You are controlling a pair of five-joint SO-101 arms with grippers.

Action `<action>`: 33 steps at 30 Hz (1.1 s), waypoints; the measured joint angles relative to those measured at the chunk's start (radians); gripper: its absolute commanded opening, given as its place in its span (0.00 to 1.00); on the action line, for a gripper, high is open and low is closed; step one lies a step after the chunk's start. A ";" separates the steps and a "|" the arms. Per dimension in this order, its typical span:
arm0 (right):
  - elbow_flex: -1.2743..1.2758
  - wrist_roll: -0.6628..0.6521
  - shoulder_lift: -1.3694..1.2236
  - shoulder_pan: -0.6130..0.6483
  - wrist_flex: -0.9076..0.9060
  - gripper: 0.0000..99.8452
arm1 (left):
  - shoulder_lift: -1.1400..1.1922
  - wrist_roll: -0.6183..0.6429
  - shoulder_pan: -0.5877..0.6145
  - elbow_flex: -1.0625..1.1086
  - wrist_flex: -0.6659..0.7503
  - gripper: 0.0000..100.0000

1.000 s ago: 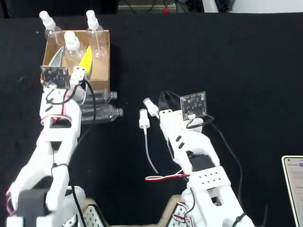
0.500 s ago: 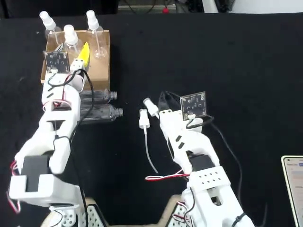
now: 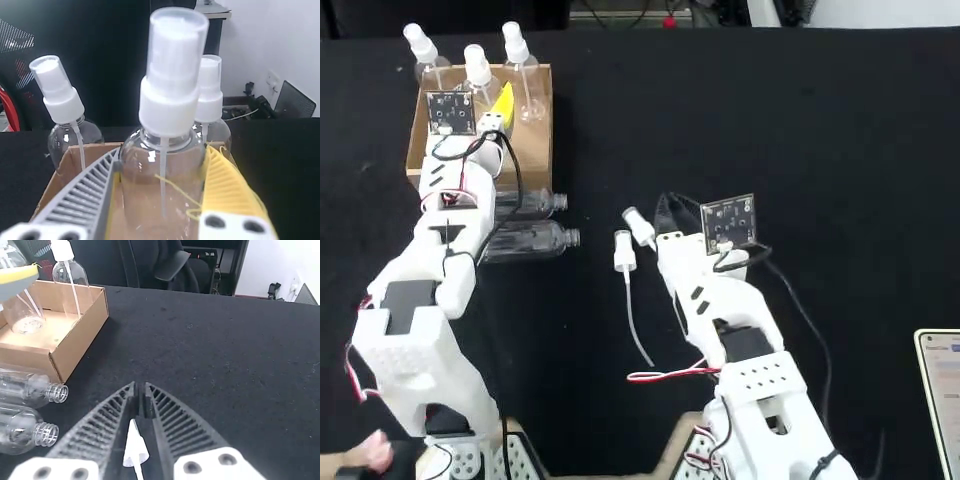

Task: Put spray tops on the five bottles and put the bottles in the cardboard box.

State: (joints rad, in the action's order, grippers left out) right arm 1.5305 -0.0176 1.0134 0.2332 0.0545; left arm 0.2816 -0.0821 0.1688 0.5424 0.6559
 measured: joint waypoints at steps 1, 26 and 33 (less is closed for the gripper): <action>0.000 0.000 0.000 0.000 0.000 0.01 | 0.009 0.000 0.000 -0.008 0.000 0.17; 0.000 0.000 0.000 0.000 0.000 0.01 | 0.229 0.176 0.072 -0.232 0.000 0.17; 0.000 0.000 0.000 0.000 0.000 0.01 | 0.244 0.124 0.072 -0.253 0.000 0.17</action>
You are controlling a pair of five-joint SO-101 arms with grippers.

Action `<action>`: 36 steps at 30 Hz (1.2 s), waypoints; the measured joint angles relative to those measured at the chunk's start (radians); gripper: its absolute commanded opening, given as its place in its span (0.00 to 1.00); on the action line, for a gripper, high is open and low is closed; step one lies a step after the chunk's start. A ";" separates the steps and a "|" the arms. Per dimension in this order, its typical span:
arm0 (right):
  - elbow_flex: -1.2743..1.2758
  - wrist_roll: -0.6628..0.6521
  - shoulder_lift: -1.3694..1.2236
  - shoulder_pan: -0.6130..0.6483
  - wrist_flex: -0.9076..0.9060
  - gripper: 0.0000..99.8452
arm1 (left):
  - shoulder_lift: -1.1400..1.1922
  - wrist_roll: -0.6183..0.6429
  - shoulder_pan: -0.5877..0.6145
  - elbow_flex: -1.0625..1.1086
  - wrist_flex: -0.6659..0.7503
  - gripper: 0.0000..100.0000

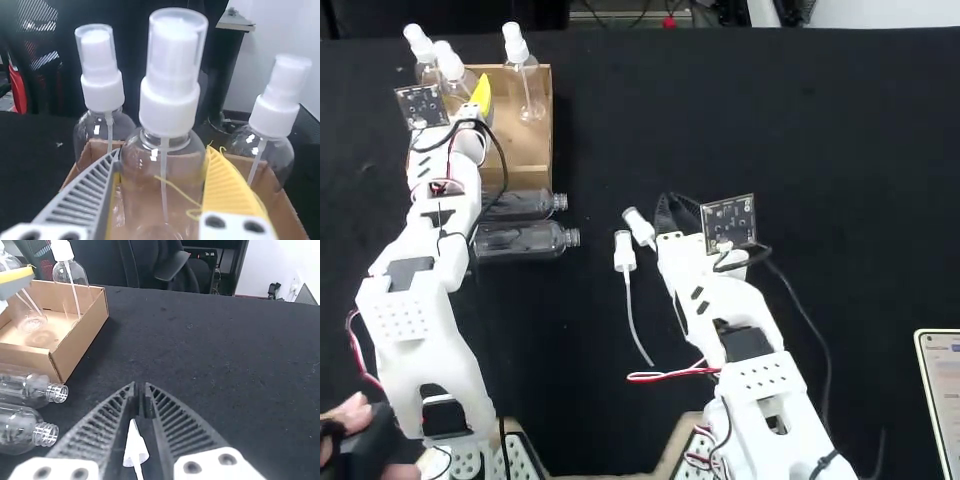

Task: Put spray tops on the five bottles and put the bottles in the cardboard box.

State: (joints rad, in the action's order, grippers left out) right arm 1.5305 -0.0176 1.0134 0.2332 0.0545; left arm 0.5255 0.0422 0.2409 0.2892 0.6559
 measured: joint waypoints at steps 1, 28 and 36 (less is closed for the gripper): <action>0.000 0.000 0.000 0.000 0.000 0.01 | 0.000 -0.003 0.000 -0.006 0.000 0.17; 0.000 0.000 0.000 0.029 0.000 0.01 | 0.110 -0.014 0.000 -0.126 0.000 0.17; 0.000 0.000 0.000 0.029 0.000 0.01 | 0.150 -0.014 0.000 -0.160 0.000 0.17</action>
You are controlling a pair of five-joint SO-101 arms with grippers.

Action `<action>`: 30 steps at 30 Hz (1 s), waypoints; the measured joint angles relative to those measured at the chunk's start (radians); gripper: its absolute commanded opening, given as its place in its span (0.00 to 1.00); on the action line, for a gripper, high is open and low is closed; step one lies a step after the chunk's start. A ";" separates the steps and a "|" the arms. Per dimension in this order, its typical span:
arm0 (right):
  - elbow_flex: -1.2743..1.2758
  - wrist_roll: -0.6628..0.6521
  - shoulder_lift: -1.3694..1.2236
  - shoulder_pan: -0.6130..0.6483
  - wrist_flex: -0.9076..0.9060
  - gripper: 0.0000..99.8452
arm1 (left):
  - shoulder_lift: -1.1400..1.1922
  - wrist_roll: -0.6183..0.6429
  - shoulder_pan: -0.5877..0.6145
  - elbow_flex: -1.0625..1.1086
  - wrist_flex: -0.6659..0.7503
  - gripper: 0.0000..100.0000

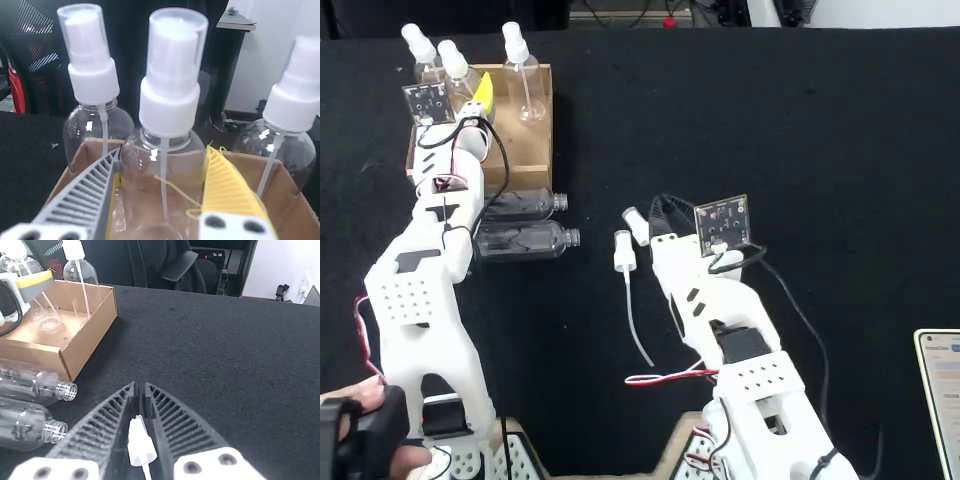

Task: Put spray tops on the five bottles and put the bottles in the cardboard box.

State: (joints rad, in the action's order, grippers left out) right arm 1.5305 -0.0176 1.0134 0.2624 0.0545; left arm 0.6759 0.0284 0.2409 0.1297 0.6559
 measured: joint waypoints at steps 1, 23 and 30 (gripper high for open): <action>0.000 0.000 0.000 0.000 0.000 0.01 | 0.000 0.000 0.000 0.000 0.000 0.17; 0.000 0.000 0.000 0.000 0.000 0.01 | 0.000 0.000 0.000 -0.031 0.000 0.17; 0.000 0.000 0.000 0.000 0.000 0.01 | 0.077 -0.002 0.000 -0.057 0.006 0.17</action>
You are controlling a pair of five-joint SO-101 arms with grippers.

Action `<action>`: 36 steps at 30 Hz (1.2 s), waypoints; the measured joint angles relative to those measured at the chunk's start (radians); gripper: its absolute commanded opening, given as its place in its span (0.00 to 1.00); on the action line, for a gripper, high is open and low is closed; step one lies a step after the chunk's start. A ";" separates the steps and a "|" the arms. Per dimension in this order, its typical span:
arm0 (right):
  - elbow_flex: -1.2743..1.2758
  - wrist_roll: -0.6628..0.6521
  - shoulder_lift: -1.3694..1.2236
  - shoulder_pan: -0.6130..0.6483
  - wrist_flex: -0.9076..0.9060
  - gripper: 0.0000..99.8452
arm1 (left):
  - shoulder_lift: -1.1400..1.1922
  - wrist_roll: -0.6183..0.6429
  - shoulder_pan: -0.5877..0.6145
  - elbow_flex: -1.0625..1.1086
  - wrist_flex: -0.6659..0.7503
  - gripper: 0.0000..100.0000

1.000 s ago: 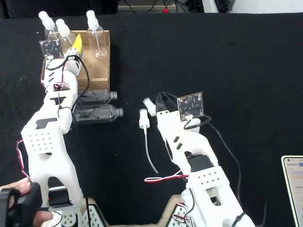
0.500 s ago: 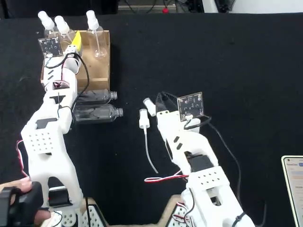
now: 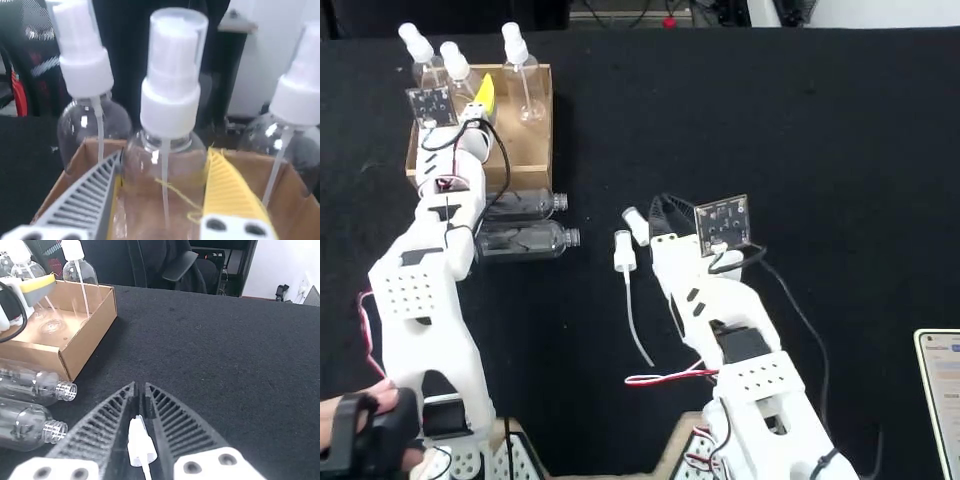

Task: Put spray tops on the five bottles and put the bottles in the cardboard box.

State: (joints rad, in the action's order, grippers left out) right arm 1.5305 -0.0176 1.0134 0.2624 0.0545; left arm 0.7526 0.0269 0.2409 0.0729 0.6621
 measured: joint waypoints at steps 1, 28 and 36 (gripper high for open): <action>0.000 0.000 0.000 0.000 0.000 0.01 | 0.009 0.000 0.000 -0.012 -0.003 0.17; 0.000 0.000 0.000 0.000 0.000 0.01 | 0.048 0.000 0.000 -0.091 -0.005 0.18; 0.000 0.000 0.000 0.000 0.000 0.01 | 0.049 0.000 0.000 -0.098 -0.005 0.18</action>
State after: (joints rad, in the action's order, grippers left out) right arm 1.5305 -0.0176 1.0134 0.2624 0.0545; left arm 0.8017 0.0269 0.2409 -0.0253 0.6575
